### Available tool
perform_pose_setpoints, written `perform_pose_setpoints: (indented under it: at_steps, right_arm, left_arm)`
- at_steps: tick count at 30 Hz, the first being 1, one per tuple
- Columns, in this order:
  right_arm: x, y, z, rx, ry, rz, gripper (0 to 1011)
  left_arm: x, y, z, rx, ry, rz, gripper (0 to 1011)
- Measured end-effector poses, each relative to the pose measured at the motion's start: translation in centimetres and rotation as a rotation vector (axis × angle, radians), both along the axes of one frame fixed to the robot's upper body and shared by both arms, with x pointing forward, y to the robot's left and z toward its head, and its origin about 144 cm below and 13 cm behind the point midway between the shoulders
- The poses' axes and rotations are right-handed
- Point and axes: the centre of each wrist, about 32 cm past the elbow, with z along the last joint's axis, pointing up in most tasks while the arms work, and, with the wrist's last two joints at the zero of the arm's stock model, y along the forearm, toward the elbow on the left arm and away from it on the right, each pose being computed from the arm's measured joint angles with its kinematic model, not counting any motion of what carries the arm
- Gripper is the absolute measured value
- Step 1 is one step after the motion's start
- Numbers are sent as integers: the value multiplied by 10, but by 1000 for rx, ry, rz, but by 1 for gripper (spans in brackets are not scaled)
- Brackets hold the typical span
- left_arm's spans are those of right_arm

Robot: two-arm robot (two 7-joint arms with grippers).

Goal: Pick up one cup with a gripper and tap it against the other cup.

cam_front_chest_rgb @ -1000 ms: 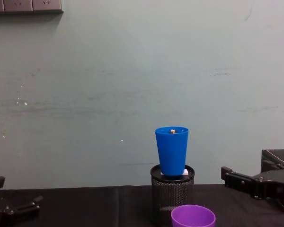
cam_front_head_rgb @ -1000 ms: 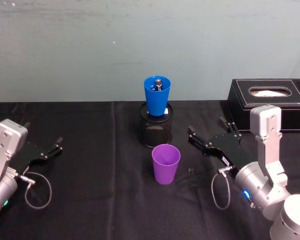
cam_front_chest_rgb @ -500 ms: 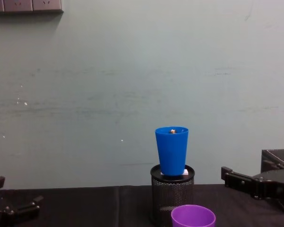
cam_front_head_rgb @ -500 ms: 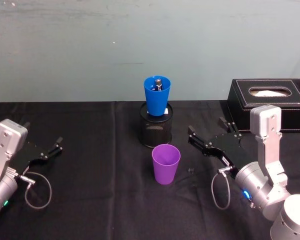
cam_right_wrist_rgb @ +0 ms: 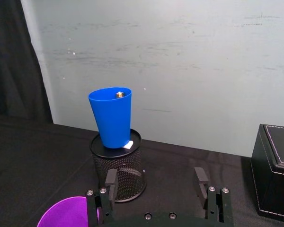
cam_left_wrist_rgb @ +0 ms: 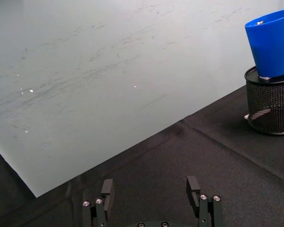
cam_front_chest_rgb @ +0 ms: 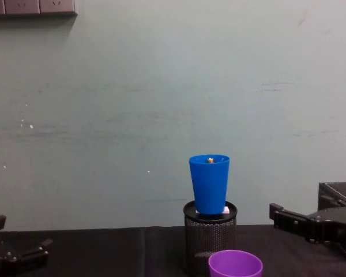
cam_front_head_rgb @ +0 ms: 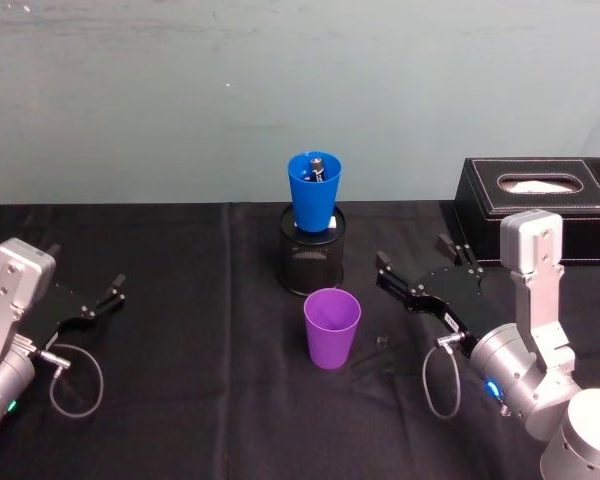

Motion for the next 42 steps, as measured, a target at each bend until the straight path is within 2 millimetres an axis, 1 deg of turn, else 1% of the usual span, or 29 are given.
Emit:
perform_pose_setpoints:
  at_steps: [42]
  right_arm:
    - [0, 0, 0, 0, 0, 0, 1003]
  left_arm:
    - [0, 0, 0, 0, 0, 0, 1000]
